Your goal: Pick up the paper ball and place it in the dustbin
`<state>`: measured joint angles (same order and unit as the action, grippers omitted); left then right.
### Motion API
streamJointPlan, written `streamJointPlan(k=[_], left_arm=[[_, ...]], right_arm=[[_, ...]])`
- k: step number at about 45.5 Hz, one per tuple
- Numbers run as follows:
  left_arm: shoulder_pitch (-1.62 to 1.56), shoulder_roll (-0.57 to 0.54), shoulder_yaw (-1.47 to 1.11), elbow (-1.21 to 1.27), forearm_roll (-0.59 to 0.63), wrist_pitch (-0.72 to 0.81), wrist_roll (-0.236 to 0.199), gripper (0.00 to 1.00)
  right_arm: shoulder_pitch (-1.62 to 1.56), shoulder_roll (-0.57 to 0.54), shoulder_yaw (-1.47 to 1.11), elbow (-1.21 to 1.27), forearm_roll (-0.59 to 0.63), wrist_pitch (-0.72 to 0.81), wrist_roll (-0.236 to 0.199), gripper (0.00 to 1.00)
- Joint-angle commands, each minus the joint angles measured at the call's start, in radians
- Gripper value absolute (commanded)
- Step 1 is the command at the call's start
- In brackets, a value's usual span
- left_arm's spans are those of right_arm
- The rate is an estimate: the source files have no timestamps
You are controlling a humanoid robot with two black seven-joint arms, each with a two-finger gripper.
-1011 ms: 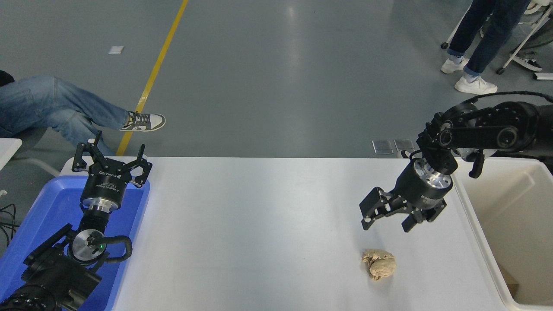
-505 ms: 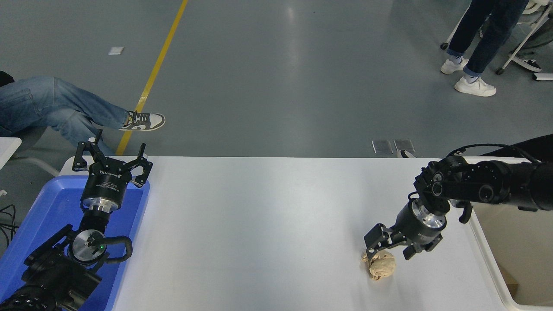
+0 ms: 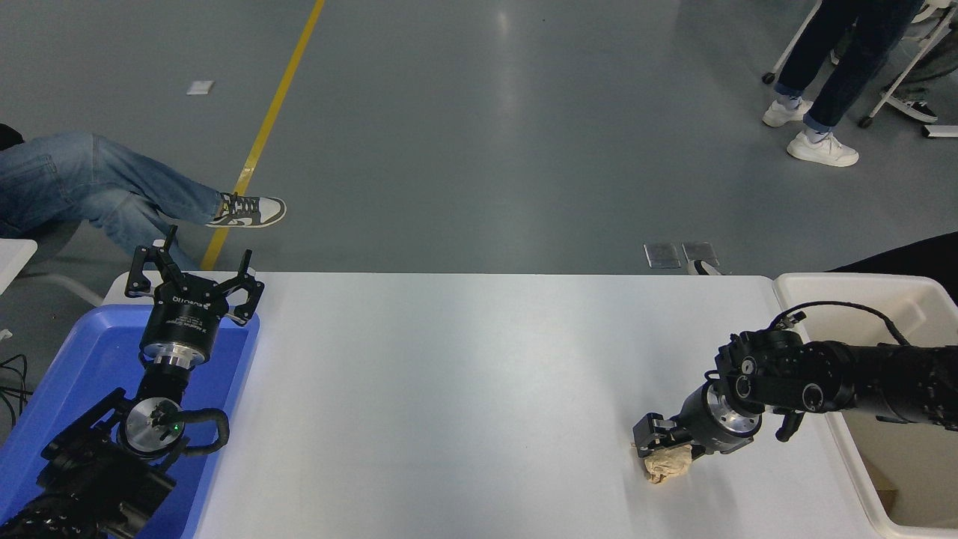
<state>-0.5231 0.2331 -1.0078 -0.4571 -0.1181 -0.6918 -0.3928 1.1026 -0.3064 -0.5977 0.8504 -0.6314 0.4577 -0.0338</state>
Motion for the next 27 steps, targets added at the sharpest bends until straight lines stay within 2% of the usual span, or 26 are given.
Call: streamJointPlan(k=[1, 6, 19, 27], left_arm=[[0.0, 0.0, 0.0, 0.0, 0.0, 0.0, 0.0, 1.0], [0.0, 0.0, 0.0, 0.0, 0.0, 0.0, 0.0, 1.0], [0.0, 0.0, 0.0, 0.0, 0.0, 0.0, 0.0, 1.0], [-0.002, 0.0, 0.002, 0.0, 0.0, -0.002, 0.002, 1.0]], right_arm=[[0.034, 0.007, -0.001, -0.001, 0.007, -0.007, 0.006, 0.0], [0.117, -0.023, -0.023, 0.036, 0.01, 0.053, 0.006, 0.0], [0.531, -0.217, -0.155, 0.272, 0.013, 0.209, 0.006, 0.0], [0.862, -0.246, -0.358, 0.403, 0.084, 0.271, 0.008, 0.0]])
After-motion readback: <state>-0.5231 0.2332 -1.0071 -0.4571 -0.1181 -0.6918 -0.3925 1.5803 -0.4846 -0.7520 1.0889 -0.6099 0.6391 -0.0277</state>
